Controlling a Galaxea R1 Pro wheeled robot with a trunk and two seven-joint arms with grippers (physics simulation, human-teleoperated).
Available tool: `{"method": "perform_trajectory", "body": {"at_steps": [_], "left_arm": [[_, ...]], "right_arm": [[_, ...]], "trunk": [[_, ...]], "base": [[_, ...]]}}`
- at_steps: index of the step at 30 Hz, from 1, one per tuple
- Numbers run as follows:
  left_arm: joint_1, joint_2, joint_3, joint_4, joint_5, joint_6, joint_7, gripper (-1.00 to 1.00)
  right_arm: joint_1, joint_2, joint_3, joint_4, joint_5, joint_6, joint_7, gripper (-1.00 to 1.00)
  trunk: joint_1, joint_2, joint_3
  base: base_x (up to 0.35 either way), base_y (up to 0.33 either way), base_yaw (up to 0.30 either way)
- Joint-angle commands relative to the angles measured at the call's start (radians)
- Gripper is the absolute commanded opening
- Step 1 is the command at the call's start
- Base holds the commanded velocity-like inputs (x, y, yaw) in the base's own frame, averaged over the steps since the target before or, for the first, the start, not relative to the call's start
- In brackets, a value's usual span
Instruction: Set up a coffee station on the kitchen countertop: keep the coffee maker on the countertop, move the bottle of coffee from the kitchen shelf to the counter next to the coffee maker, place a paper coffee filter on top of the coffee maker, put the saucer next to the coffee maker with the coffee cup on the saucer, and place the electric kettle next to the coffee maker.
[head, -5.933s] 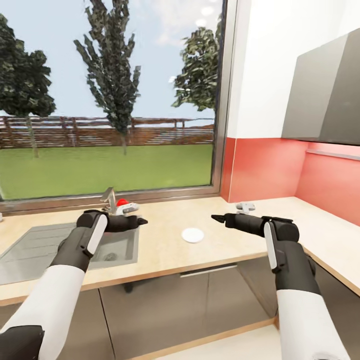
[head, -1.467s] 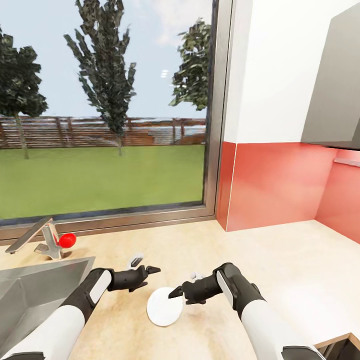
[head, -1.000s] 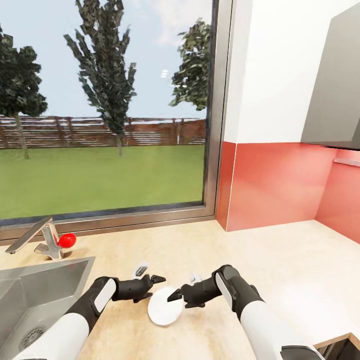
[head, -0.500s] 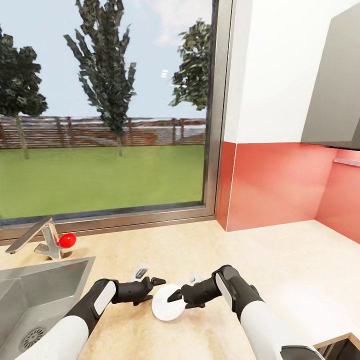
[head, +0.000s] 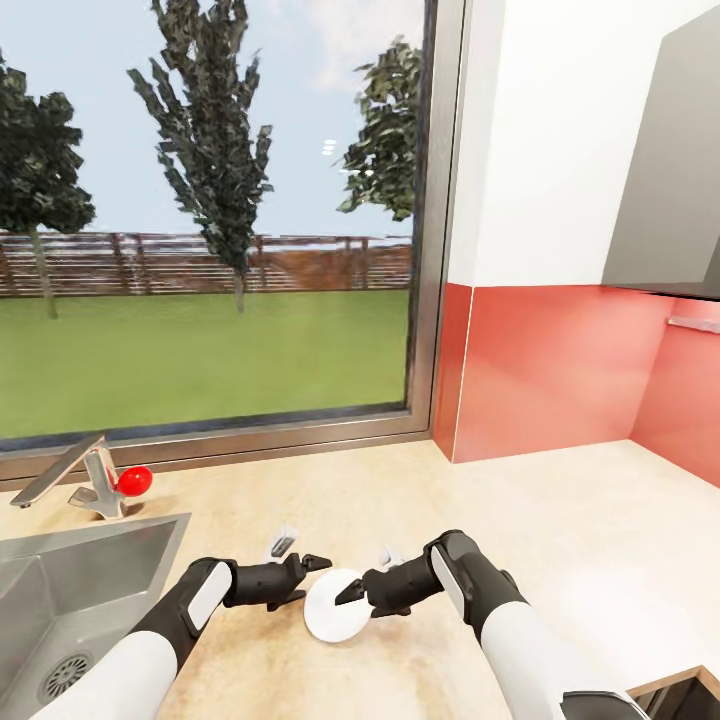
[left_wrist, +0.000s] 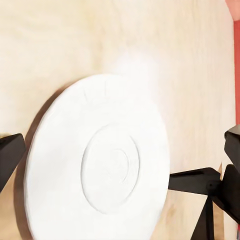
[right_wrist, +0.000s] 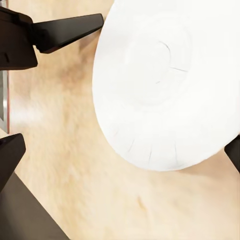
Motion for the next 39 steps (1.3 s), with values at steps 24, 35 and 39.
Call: {"method": "perform_trajectory", "body": {"at_steps": [24,35,39], "left_arm": [[0.002,-0.002,0.003,0.000,0.004,0.007,-0.004,1.00],[0.002,-0.002,0.003,0.000,0.004,0.007,-0.004,1.00],[0.002,-0.001,0.003,-0.002,0.004,0.008,-0.004,1.00]], "right_arm": [[0.000,0.001,-0.011,-0.001,0.008,0.006,0.006,-1.00],[0.000,0.001,-0.011,0.002,0.008,0.006,0.006,-1.00],[0.000,0.001,-0.011,0.002,0.008,0.006,0.006,-1.00]], "trunk": [[0.000,-0.001,-0.001],[0.000,-0.001,-0.001],[0.000,-0.001,-0.001]], "base": [[0.000,0.000,0.000],[0.000,0.000,0.000],[0.000,0.000,0.000]]}}
